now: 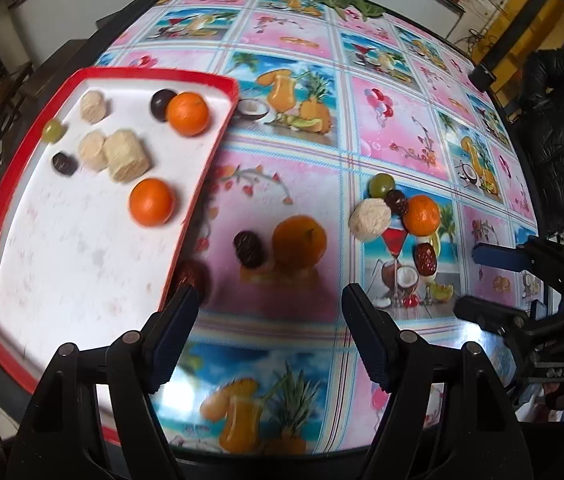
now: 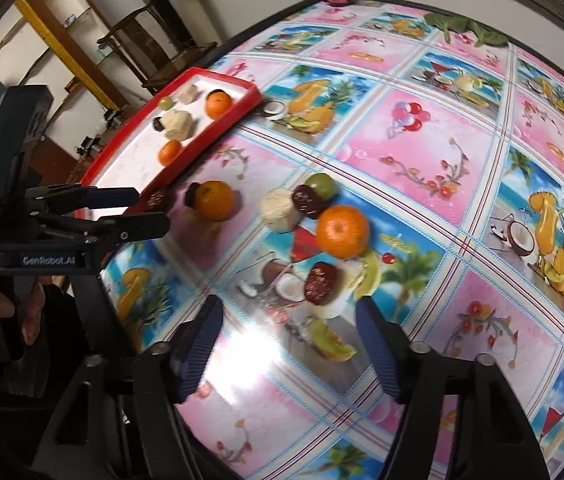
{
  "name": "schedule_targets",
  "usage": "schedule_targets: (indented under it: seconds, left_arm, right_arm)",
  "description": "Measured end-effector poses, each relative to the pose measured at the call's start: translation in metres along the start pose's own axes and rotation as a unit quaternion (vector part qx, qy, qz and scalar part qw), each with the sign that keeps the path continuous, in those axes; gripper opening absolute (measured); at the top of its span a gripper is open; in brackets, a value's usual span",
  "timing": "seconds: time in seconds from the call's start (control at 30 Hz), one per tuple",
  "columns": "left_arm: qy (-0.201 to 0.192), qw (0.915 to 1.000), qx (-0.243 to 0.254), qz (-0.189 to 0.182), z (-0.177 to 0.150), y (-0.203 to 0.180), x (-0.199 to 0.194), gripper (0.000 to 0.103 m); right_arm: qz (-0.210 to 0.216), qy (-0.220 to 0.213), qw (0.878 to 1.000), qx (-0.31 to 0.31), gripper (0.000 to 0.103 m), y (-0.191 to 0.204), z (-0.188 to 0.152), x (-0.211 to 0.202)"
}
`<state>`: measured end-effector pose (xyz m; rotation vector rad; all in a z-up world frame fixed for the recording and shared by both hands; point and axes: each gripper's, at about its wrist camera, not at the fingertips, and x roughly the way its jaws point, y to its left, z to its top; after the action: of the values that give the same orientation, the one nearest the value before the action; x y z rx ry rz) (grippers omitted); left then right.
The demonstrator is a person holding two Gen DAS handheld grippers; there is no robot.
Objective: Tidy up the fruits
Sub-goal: 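Move both open tools back toward the fruit pile, then grasp an orange with the left tool while the right tool grasps a red date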
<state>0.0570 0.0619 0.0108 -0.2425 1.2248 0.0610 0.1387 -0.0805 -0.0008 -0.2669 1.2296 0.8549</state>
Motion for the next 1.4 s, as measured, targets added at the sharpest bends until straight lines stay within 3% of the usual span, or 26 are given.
schedule_targets:
  seconds: [0.13,0.27,0.57,0.73,0.8,0.93,1.4]
  left_arm:
    - [0.001,0.9999,0.006,-0.009,0.010,-0.004,0.008,0.074]
    - [0.000,0.9998,0.006,-0.016,0.022,-0.004,0.015,0.070]
    - [0.016,0.9989,0.034,-0.028,0.039,-0.022,0.038,0.043]
    - [0.018,0.9990,0.035,-0.020,0.038,-0.019,0.042,0.041]
    - [0.017,0.9992,0.030,-0.020,0.035,-0.014,0.040,0.033]
    - [0.018,0.9989,0.034,-0.025,0.030,-0.013,0.036,0.032]
    - [0.031,0.9990,-0.004,-0.033,0.002,-0.002,0.024,0.033]
  right_arm:
    - [-0.007,0.015,1.000,0.002,0.051,-0.004,0.006,0.014]
    - [-0.016,0.029,0.999,0.010,0.048,-0.008,0.009,0.026]
    - [-0.027,0.047,0.998,0.011,0.041,-0.013,0.011,0.043]
    - [-0.030,0.047,0.998,0.004,0.038,-0.011,0.014,0.044]
    - [-0.031,0.047,0.998,0.005,0.036,-0.011,0.014,0.045]
    - [-0.037,0.045,0.998,0.002,0.028,-0.011,0.015,0.046]
    - [-0.037,0.048,0.998,-0.004,0.029,-0.006,0.010,0.046]
